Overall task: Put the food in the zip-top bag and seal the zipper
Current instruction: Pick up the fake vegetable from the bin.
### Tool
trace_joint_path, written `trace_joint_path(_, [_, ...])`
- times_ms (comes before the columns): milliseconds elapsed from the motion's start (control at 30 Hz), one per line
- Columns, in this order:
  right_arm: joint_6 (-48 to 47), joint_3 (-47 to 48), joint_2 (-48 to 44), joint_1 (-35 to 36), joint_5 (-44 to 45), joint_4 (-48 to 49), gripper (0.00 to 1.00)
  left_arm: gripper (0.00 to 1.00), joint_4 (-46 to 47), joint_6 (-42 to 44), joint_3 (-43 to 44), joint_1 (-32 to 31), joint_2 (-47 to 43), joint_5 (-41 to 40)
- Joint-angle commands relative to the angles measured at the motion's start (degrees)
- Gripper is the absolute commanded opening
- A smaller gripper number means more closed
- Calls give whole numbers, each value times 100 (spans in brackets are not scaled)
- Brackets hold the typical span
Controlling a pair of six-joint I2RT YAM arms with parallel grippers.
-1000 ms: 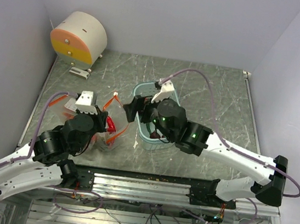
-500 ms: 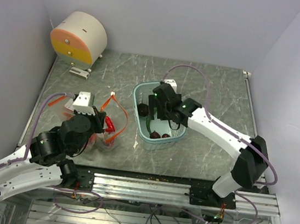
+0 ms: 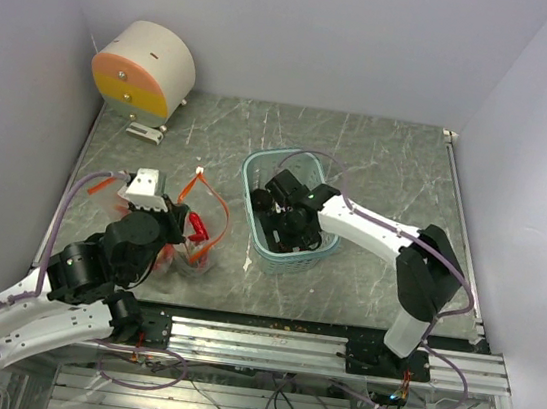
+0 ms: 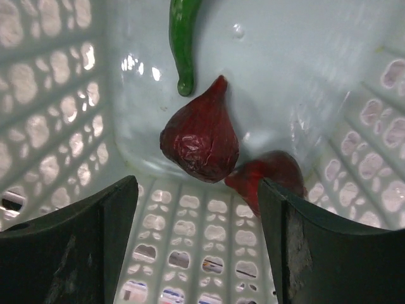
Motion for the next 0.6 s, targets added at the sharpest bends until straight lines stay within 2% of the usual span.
trace_joint_path(0, [-245, -319, 237, -25, -341, 266, 75, 7, -96, 17, 175, 13, -97, -189])
trace_joint_path(100, [-295, -448, 390, -32, -335, 576, 75, 7, -173, -22, 172, 14, -112, -199])
trace_joint_path(133, [-294, -469, 423, -47, -265, 645, 72, 7, -190, -31, 171, 15, -118, -199])
trace_joint_path(200, [-315, -496, 460, -40, -169, 785, 61, 7, -219, -51, 179, 13, -153, -197])
trace_joint_path(233, [-319, -514, 466, -49, -134, 853, 59, 7, -239, -64, 176, 13, -161, -205])
trace_joint_path(300, [-320, -500, 489, -58, -92, 881, 49, 7, -269, -82, 189, 7, -172, -225])
trace_joint_path(400, [-291, -417, 423, -59, -65, 822, 22, 7, -312, -95, 191, 13, -173, -244])
trace_joint_path(433, [-280, -359, 358, -65, -19, 772, 17, 7, -321, -102, 197, 7, -176, -249])
trace_joint_path(500, [-260, -216, 157, -66, 98, 666, 11, 7, -334, -104, 197, 15, -181, -257])
trace_joint_path(567, [-278, -20, -138, -65, 234, 571, 10, 7, -326, -104, 204, 7, -181, -248])
